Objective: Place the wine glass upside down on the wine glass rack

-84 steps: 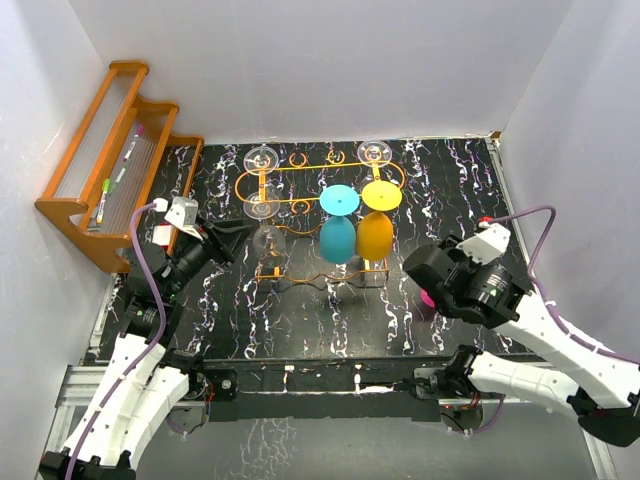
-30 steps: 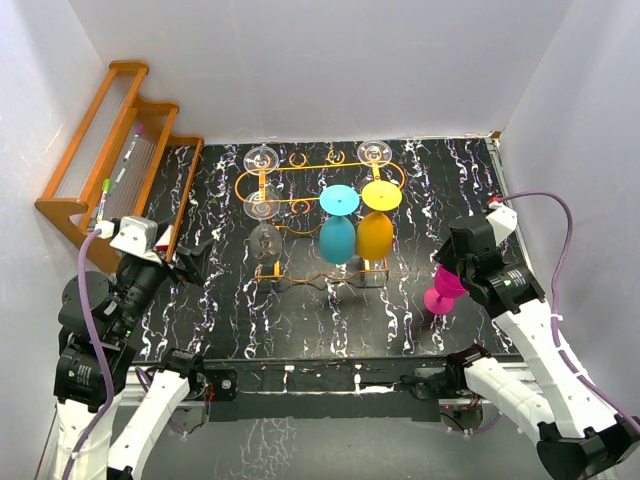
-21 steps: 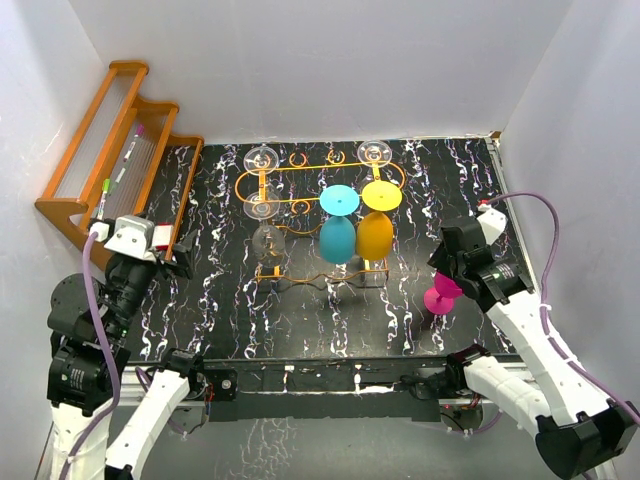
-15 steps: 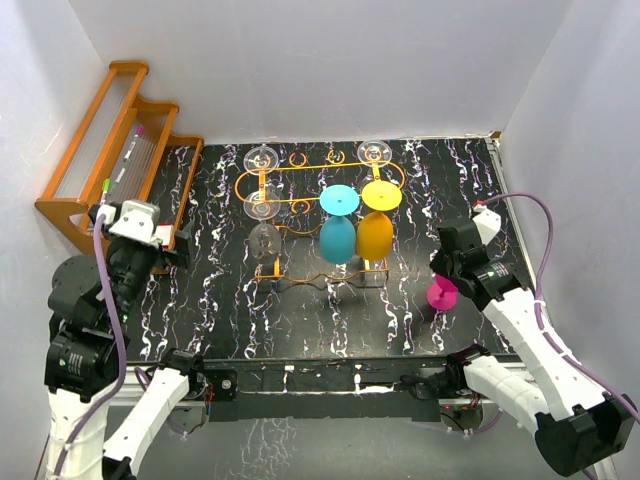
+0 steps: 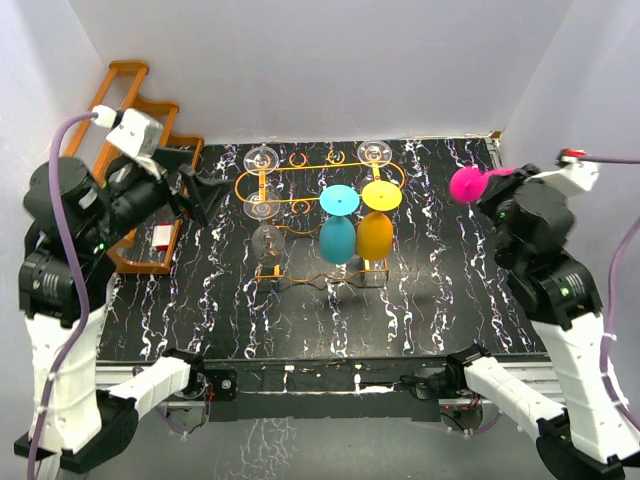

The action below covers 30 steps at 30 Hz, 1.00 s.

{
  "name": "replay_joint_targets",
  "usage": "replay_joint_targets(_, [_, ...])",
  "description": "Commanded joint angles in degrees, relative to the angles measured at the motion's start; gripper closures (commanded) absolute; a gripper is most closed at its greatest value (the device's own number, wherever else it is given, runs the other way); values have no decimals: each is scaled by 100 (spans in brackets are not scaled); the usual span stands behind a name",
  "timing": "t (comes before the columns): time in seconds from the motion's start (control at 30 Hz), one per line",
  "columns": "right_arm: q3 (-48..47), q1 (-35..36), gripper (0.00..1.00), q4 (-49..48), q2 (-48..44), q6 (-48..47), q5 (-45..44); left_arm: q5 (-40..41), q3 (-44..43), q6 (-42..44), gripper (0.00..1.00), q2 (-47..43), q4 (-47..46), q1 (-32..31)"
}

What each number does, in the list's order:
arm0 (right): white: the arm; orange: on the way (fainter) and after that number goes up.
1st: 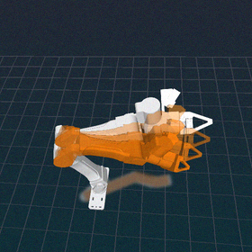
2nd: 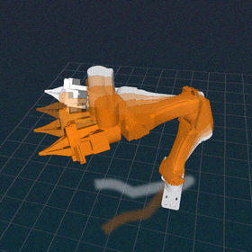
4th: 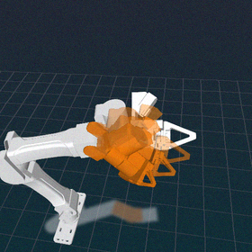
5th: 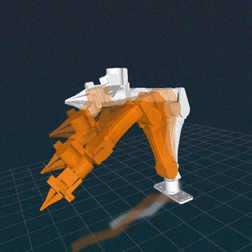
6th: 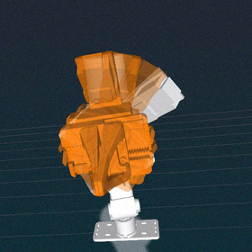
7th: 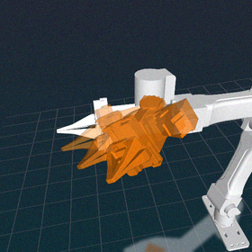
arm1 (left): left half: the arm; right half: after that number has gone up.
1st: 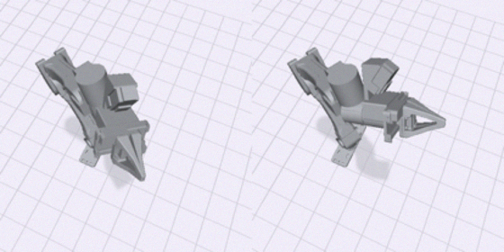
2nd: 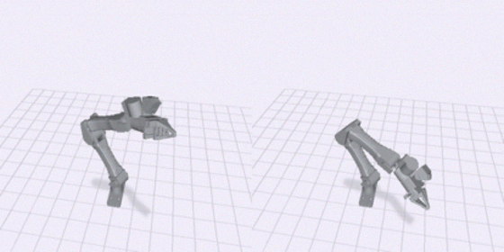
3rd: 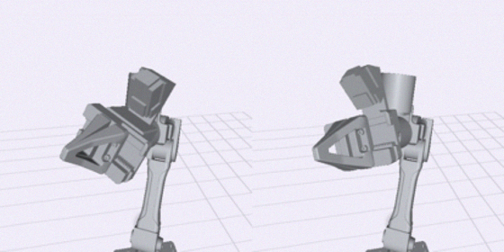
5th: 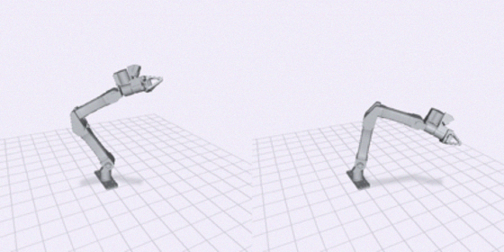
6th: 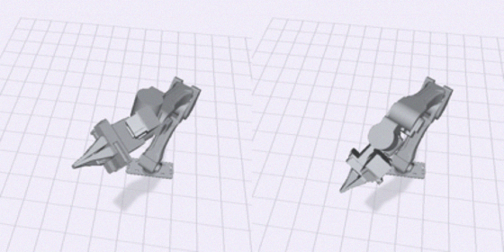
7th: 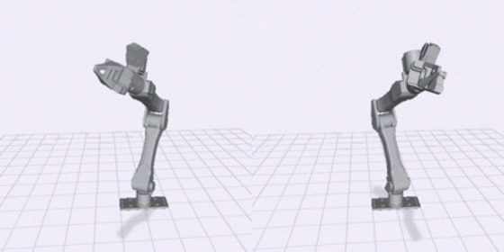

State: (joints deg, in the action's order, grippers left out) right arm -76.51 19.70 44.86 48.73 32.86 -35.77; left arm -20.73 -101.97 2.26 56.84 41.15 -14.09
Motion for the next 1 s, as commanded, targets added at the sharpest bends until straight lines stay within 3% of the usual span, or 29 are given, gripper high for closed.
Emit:
replay_joint_targets(0.0, [-127, -28, 92, -2763, -106, -1897, -306, -1808, -74, -1744, 3, 594, -672, 20])
replay_joint_targets(0.17, [-1308, -28, 92, -3349, 778, -2295, 385, -2346, 451, -3858, 3, 974, -2661, 24])
replay_joint_targets(0.3, [-2158, -28, 92, -3396, 1422, -2048, 1196, -2285, 450, -4862, 3, 1286, -3722, 19])
replay_joint_targets(0.4, [-1702, -28, 92, -4371, 1435, -1624, 2060, -2063, 89, -5389, 3, 1611, -3976, 29])
replay_joint_targets(0.47, [-845, -24, 92, -6264, 1219, -1954, 3147, -2012, -22, -5859, 3, 1819, -4230, 39])
replay_joint_targets(0.5, [-638, -20, 92, -6743, 1263, -2099, 3585, -2025, -28, -6150, 3, 1898, -4383, 45])
replay_joint_targets(0.6, [-764, 37, 92, -7206, 1568, -2399, 4211, -2205, -71, -6820, 3, 2115, -4684, 50])
replay_joint_targets(0.73, [177, 342, 92, -9424, 1611, -3918, 5218, -2331, -114, -6873, 3, 2195, -4728, 48])
replay_joint_targets(0.87, [364, 621, 92, -10033, 1850, -4973, 5402, -2341, -193, -7053, 3, 2322, -4771, 46])
replay_joint_targets(0.97, [426, 1383, 92, -9862, 2034, -6891, 5478, -2408, -353, -7079, 3, 2406, -4783, 46])
